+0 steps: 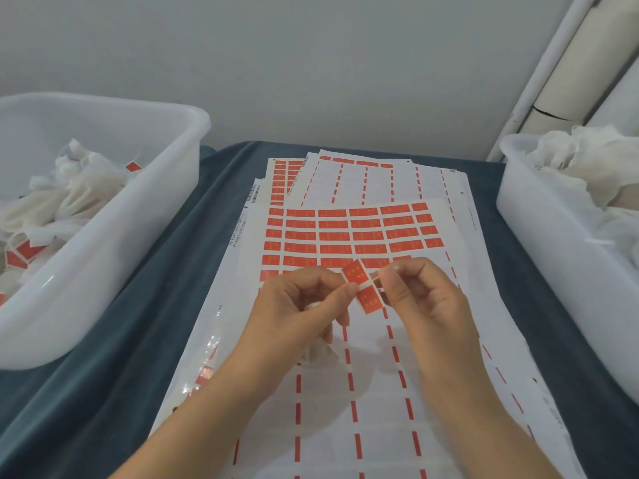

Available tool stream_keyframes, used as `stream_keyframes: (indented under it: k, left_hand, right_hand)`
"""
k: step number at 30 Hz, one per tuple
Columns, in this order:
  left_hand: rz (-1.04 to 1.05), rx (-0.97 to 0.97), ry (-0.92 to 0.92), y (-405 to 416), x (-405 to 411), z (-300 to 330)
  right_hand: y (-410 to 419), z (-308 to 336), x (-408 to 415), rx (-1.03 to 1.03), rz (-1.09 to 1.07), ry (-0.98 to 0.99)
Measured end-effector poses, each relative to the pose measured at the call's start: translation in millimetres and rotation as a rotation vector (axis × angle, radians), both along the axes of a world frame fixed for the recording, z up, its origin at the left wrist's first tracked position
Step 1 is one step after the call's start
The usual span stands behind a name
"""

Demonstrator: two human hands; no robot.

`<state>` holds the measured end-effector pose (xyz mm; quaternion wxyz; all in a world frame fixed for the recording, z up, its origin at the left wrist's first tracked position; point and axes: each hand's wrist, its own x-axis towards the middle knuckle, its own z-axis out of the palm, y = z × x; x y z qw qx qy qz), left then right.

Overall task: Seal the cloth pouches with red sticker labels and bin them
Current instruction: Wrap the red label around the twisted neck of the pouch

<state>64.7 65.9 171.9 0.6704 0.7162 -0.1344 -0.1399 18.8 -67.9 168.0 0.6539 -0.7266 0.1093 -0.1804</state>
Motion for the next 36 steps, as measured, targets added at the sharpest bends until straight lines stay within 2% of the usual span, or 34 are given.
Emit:
stream_keyframes:
  k: [10,14,16,18,20,23,25,29,34,36]
  left_hand:
    - [-0.032,0.037,-0.026,0.6,1.4,0.9]
    - [0.061,0.027,-0.002,-1.5,5.2,4.2]
    - [0.115,0.062,-0.169,-1.0,3.1,1.9]
    - [0.133,0.175,-0.467,-1.4,-1.3,-1.1]
    - [0.121,0.302,-0.691,-2.3,-5.8,-3.3]
    - [0.081,0.413,-0.845,-2.4,-5.7,-7.6]
    - [0.085,0.38,-0.871,-1.4,-4.1,-8.8]
    - [0.138,0.299,-0.898,-2.9,-3.7,-8.6]
    - [0.135,0.328,-0.92,-2.1,-3.9,-8.7]
    - [0.109,0.273,-0.825,-1.6,-4.6,-6.1]
  right_hand:
    - [-1.9,3.8,0.2,0.017,0.011,-0.053]
    - [-5.7,1.9,0.7,0.092,-0.065,-0.069]
    - [-6.0,0.6,1.6,0.142,-0.051,-0.047]
    - [-5.0,-0.5,2.2,0.159,-0.022,-0.042]
    - [-4.1,0.5,2.2,0.16,0.003,-0.05]
    - [-3.1,2.9,1.7,0.167,0.052,-0.072]
    - [-2.1,3.4,1.1,0.172,0.08,-0.091]
    - [-0.7,3.8,-0.6,-0.004,0.06,-0.101]
    - [-1.3,9.8,-3.9,-0.439,-0.083,-0.186]
    - [-4.9,11.5,-4.7,-0.484,-0.135,-0.247]
